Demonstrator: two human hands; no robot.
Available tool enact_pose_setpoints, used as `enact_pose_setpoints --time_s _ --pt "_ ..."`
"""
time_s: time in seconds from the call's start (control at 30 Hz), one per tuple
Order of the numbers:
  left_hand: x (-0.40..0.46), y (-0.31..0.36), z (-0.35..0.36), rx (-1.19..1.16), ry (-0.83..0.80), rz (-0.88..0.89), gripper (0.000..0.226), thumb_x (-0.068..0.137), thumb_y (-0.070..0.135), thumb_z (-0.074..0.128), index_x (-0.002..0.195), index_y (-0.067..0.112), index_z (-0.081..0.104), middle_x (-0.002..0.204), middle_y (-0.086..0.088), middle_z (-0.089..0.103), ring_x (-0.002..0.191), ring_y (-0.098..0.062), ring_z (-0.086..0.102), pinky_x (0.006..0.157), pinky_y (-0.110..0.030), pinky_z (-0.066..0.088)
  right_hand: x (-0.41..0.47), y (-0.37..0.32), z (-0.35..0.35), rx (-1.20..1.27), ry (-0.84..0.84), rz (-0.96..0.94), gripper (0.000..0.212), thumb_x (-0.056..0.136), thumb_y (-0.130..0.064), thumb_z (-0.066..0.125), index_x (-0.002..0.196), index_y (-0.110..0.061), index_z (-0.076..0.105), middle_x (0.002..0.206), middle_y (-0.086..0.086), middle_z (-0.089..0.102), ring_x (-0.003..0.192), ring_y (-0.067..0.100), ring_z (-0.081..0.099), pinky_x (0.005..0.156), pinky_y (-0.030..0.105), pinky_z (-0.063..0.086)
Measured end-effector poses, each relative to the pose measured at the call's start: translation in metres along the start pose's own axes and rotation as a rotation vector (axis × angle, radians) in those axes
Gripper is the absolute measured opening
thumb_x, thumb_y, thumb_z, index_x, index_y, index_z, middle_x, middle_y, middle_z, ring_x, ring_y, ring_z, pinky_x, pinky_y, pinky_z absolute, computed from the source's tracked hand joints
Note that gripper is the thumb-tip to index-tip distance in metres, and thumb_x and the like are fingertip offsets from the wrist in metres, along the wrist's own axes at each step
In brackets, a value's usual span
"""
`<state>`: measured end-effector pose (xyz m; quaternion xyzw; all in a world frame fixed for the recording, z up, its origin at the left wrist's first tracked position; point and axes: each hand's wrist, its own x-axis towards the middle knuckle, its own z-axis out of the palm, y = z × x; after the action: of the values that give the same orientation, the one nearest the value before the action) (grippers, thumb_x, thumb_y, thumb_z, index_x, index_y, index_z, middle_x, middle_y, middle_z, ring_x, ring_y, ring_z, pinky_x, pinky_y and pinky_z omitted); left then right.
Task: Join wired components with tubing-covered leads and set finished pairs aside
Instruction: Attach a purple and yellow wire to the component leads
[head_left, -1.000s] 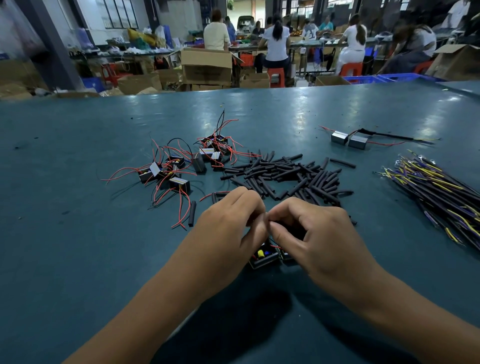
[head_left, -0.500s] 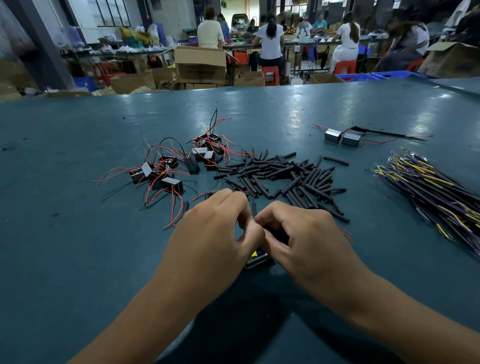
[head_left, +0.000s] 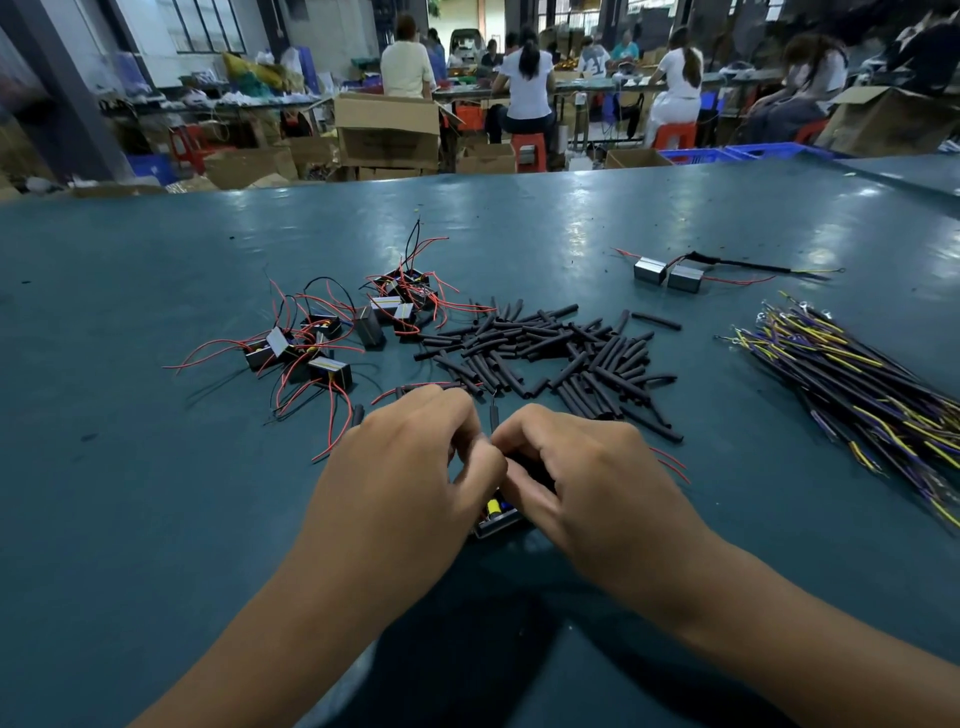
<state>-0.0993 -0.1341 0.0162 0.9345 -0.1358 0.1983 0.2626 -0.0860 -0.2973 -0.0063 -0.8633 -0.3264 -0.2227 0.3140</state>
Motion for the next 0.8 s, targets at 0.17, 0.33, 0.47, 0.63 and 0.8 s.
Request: enact_pose_setpoints --time_s 0.17,0.33,0.47,0.63,0.8 --pt "0.002 -0.003 0.002 -0.326 -0.038 -0.205 0.027 0.080 0.025 0.058 0.058 0.010 0.057 0.044 0.011 0.040 0.043 -0.006 0.033 0.042 -0.018 0.028 0.000 -0.001 0.002 -0.072 0.041 -0.066 0.007 0.091 -0.015 0.066 0.089 -0.008 0.066 0.070 -0.001 0.066 0.059 0.016 0.061 0.052 0.035 0.049" --pt "0.006 -0.005 0.004 -0.686 -0.193 -0.532 0.035 0.080 0.015 0.055 0.045 0.016 0.053 0.047 0.002 0.041 0.045 -0.013 0.024 0.040 -0.021 0.020 -0.001 0.001 0.002 -0.109 0.016 -0.119 0.008 0.093 -0.015 0.068 0.089 -0.008 0.066 0.072 0.001 0.067 0.058 0.019 0.061 0.051 0.036 0.050" --pt "0.008 -0.019 -0.009 -0.549 -0.161 -0.222 0.017 0.079 0.020 0.063 0.062 0.016 0.062 0.056 0.006 0.050 0.051 -0.010 0.036 0.047 -0.021 0.030 0.000 0.005 0.002 -0.048 0.031 -0.089 0.010 0.092 -0.017 0.067 0.091 -0.007 0.067 0.074 -0.001 0.068 0.060 0.017 0.062 0.056 0.032 0.051" --pt "0.012 -0.037 -0.029 -0.209 -0.116 0.357 0.013 0.081 0.015 0.074 0.092 0.023 0.072 0.093 0.013 0.059 0.074 -0.007 0.051 0.067 -0.015 0.038 0.000 0.005 0.000 -0.014 0.027 -0.070 0.007 0.091 -0.015 0.070 0.091 -0.008 0.068 0.075 -0.003 0.068 0.060 0.012 0.061 0.057 0.023 0.045" --pt "0.013 -0.040 -0.021 -0.109 -0.104 0.450 0.009 0.085 0.028 0.074 0.092 0.022 0.076 0.097 0.011 0.060 0.088 -0.007 0.057 0.073 -0.032 0.049 -0.001 0.005 -0.001 -0.009 0.022 -0.072 0.008 0.090 -0.017 0.068 0.092 -0.008 0.069 0.075 -0.004 0.069 0.061 0.011 0.061 0.057 0.022 0.045"
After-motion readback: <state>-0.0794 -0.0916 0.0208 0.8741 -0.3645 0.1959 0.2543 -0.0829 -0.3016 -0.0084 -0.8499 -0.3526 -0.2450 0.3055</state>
